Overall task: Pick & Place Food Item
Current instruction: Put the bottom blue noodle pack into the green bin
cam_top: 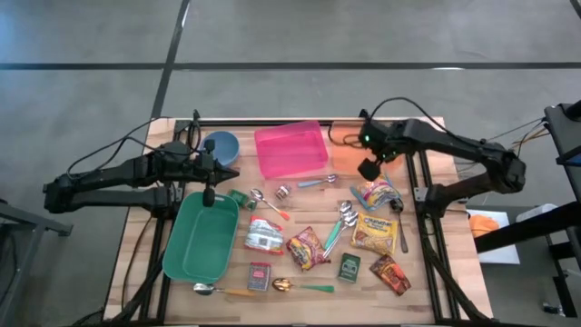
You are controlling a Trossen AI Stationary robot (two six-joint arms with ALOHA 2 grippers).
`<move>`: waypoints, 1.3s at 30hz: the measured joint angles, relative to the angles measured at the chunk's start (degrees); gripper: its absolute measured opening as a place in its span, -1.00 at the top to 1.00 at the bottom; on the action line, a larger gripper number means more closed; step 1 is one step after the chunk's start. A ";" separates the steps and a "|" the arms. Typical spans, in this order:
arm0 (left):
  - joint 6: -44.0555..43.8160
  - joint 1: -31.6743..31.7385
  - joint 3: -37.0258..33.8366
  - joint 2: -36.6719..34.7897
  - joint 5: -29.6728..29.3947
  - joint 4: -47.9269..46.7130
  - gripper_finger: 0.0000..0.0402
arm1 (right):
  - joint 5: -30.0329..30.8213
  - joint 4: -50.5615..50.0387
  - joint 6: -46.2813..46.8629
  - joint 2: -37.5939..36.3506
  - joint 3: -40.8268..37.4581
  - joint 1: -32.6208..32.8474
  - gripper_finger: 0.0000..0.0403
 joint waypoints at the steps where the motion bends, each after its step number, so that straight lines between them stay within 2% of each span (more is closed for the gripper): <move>1: 0.18 0.00 -0.02 0.00 0.00 0.00 0.93 | 0.00 -0.34 -0.12 -0.60 -0.83 1.50 -0.62; 7: 0.35 0.00 0.00 0.00 0.00 0.00 0.93 | -0.18 0.50 -5.87 -3.51 -7.19 13.12 -0.62; 12: 0.33 0.00 0.00 0.02 0.00 0.00 0.93 | 4.69 1.14 -2.10 -3.29 -12.53 21.78 -0.62; 20: 0.33 0.00 0.00 0.02 0.00 0.20 0.93 | 6.03 9.71 1.65 -0.33 -16.84 32.26 -0.62; 26: 0.31 0.00 0.00 0.02 0.00 0.42 0.93 | 10.10 10.12 0.21 4.17 -16.87 37.78 -0.62; 30: 0.29 0.00 0.00 0.02 0.00 0.42 0.93 | 10.37 10.81 -1.00 8.00 -16.87 40.30 -0.62; 36: 0.16 0.01 0.00 0.02 0.00 0.42 0.93 | 11.54 10.89 -1.11 13.02 -16.87 42.15 -0.62; 39: 0.16 0.02 0.00 0.02 0.00 0.42 0.93 | 12.52 10.93 -1.39 14.94 -16.87 42.21 -0.56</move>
